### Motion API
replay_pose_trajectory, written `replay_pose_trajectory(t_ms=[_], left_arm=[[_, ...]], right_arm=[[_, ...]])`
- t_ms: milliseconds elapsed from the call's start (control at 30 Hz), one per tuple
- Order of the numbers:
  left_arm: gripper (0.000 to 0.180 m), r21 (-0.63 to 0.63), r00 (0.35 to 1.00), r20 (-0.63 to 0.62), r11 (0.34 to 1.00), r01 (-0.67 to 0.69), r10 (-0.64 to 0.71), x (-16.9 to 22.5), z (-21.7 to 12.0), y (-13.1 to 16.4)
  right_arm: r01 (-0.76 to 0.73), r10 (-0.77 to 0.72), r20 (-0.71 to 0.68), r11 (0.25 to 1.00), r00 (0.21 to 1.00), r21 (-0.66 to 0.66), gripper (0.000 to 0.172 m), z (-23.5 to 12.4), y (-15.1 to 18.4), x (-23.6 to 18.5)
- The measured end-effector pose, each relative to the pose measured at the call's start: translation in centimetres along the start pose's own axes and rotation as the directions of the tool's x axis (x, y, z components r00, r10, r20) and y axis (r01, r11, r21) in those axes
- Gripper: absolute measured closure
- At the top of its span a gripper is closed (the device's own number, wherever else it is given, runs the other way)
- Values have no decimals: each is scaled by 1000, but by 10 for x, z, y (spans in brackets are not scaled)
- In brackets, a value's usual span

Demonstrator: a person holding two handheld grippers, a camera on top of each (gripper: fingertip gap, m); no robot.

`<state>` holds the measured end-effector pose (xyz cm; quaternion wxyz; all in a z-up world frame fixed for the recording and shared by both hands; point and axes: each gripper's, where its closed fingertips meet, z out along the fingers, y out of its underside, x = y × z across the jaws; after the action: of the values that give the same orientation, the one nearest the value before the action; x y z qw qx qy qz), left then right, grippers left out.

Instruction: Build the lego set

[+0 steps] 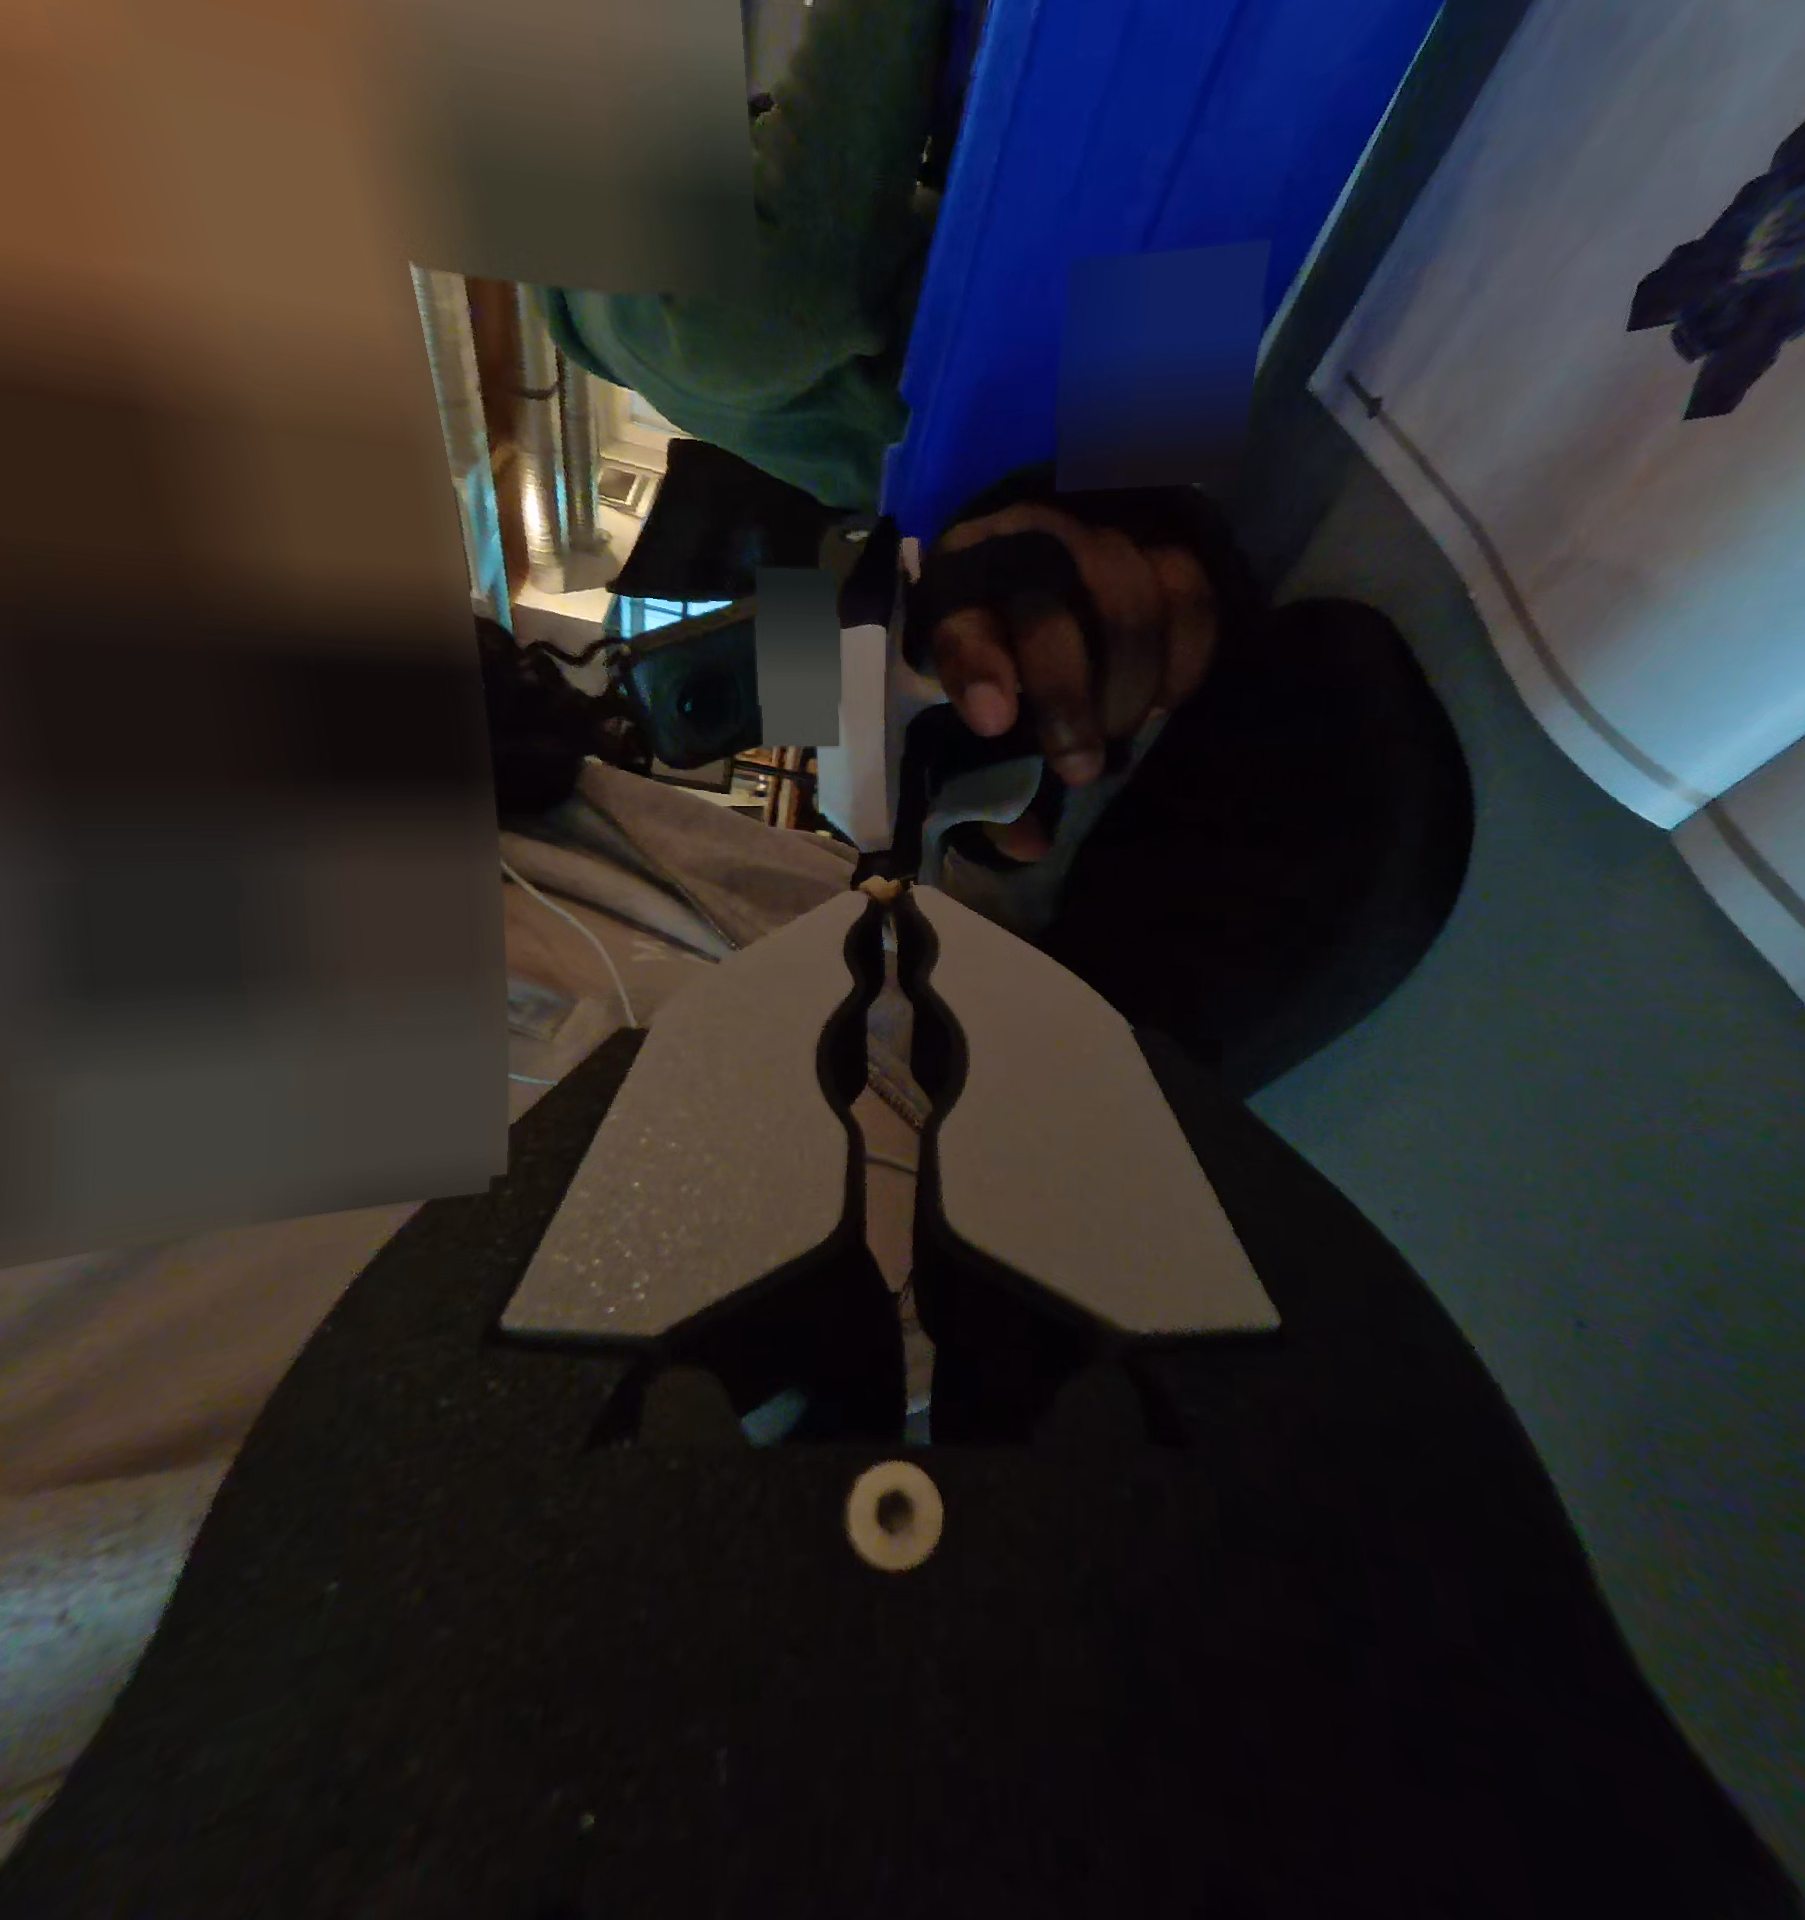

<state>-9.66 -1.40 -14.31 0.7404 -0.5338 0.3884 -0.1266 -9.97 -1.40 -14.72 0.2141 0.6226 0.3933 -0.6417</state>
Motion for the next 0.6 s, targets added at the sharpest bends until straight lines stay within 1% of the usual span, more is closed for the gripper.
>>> replay_pose_trajectory(t_ms=[367,500,600], left_arm=[[165,-36,995,23,995,-97,98,2,2,1],[165,-26,996,16,995,-92,92,3,3,0],[165,-38,993,17,992,-116,117,4,3,2]], right_arm=[[25,-24,-86,1000,996,5,172,-2,1,5],[18,-17,-89,1000,996,11,172,-2,2,4],[15,-14,-109,1000,994,16,172,-2,2,6]])
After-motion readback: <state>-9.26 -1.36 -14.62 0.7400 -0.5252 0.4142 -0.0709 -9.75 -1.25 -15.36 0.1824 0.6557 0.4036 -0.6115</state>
